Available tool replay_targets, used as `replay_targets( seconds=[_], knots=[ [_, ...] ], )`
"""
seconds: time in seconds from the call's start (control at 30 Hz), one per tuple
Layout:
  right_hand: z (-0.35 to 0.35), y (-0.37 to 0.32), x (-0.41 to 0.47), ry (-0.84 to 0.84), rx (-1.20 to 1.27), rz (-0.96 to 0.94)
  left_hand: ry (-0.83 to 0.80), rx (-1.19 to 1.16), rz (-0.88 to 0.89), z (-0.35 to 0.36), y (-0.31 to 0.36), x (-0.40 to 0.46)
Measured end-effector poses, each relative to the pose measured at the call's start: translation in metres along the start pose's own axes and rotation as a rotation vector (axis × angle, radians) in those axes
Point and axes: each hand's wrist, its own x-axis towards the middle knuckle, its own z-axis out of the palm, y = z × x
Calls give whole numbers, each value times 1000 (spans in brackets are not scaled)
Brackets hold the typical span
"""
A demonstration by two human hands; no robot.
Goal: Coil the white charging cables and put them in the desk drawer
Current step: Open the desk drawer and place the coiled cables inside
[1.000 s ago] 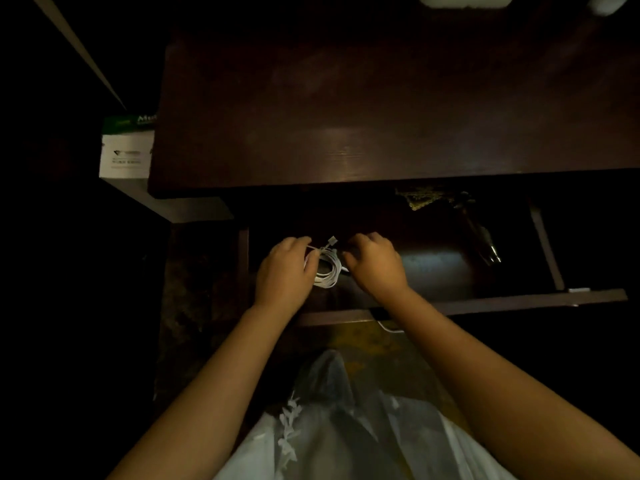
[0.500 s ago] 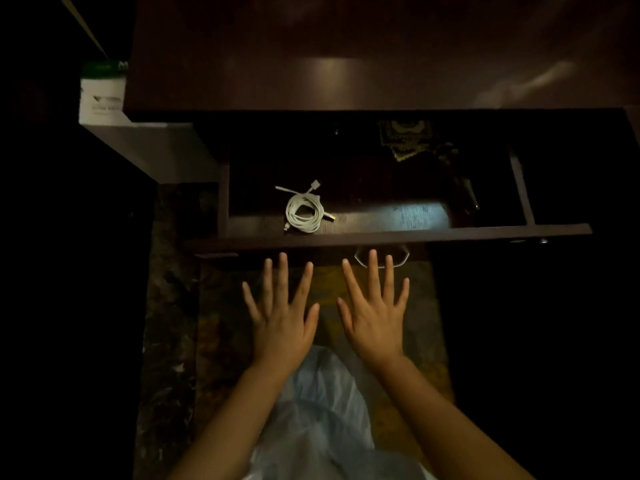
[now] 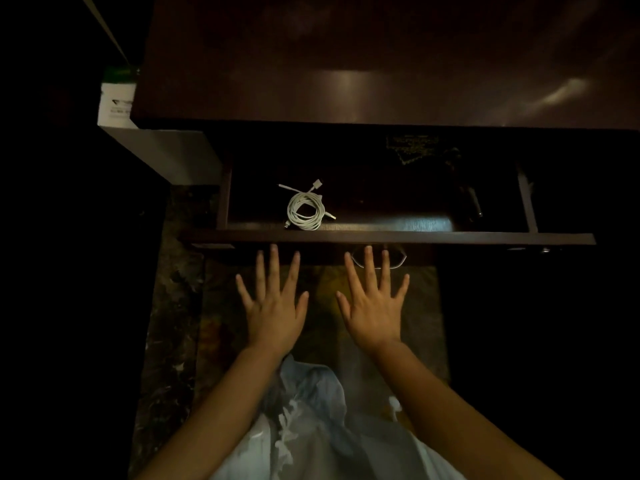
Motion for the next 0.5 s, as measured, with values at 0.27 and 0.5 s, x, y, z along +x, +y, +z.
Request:
replay_targets(
  seconds=[0.27, 0.5],
  knots=[
    [-8, 1, 42, 13, -22, -1, -17, 8, -2, -7, -4, 40],
    [-12, -4, 82, -32, -36, 55, 7, 32, 57, -5, -14, 83]
  ],
)
